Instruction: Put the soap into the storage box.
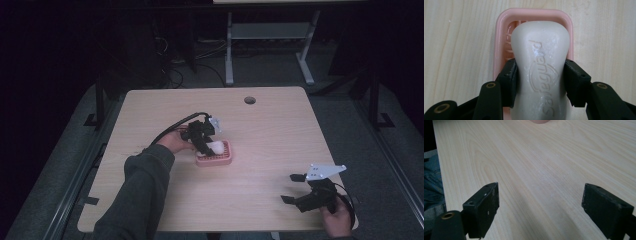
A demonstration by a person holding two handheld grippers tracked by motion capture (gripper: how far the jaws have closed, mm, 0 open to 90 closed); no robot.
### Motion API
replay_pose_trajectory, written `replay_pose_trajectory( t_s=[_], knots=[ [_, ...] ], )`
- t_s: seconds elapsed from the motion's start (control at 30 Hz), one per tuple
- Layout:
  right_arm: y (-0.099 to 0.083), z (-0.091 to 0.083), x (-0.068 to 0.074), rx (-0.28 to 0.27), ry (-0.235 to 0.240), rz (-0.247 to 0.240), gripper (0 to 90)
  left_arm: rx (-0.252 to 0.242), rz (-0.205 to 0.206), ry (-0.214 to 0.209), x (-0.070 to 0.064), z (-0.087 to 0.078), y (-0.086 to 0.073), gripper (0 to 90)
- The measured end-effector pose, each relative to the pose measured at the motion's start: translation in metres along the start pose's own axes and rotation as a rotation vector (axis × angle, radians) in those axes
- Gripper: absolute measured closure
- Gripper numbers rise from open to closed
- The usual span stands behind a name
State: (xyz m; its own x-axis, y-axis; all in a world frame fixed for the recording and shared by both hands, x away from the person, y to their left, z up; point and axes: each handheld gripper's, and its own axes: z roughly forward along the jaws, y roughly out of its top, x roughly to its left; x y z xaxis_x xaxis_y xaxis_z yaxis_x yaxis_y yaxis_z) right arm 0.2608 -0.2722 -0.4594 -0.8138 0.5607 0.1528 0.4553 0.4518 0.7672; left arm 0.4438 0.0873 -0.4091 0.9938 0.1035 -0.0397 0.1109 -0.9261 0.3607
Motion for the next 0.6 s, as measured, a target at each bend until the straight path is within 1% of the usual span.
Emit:
replay_pose_trajectory(
  t_s=[0.07,0.13,0.3,0.33,0.4,0.43,0.47,0.5,0.6],
  knots=[
    [0.0,0.0,0.0,0.002,0.0,0.004,14.1,0.006,0.009,0.0,0.001,0.004,0.001,49.5],
    [0.0,0.0,0.0,0.002,0.001,0.001,14.2,0.017,0.032,0.016,0.0,0.008,0.002,49.5],
    [0.0,-0.001,0.001,-0.003,-0.001,-0.007,14.2,0.025,0.048,0.006,-0.001,0.015,0.005,49.5],
    [0.0,-0.001,0.001,-0.001,-0.002,-0.006,14.2,0.034,0.054,0.002,-0.001,0.016,0.005,49.5],
    [0.0,-0.001,0.001,0.0,-0.002,-0.006,14.2,0.027,0.055,-0.008,-0.001,0.017,0.005,49.5],
    [0.0,-0.001,0.001,0.0,-0.002,-0.006,14.2,0.022,0.055,-0.019,-0.001,0.017,0.005,49.5],
    [-0.001,-0.002,0.002,0.001,-0.002,-0.002,14.1,0.021,0.07,-0.022,-0.001,0.017,0.005,49.5],
    [-0.001,-0.002,0.002,0.001,-0.002,-0.002,14.1,0.021,0.07,-0.022,-0.001,0.017,0.005,49.5],
    [-0.001,-0.002,0.002,0.001,-0.003,-0.006,14.2,0.014,0.089,-0.026,-0.001,0.017,0.004,49.4]
  ],
)
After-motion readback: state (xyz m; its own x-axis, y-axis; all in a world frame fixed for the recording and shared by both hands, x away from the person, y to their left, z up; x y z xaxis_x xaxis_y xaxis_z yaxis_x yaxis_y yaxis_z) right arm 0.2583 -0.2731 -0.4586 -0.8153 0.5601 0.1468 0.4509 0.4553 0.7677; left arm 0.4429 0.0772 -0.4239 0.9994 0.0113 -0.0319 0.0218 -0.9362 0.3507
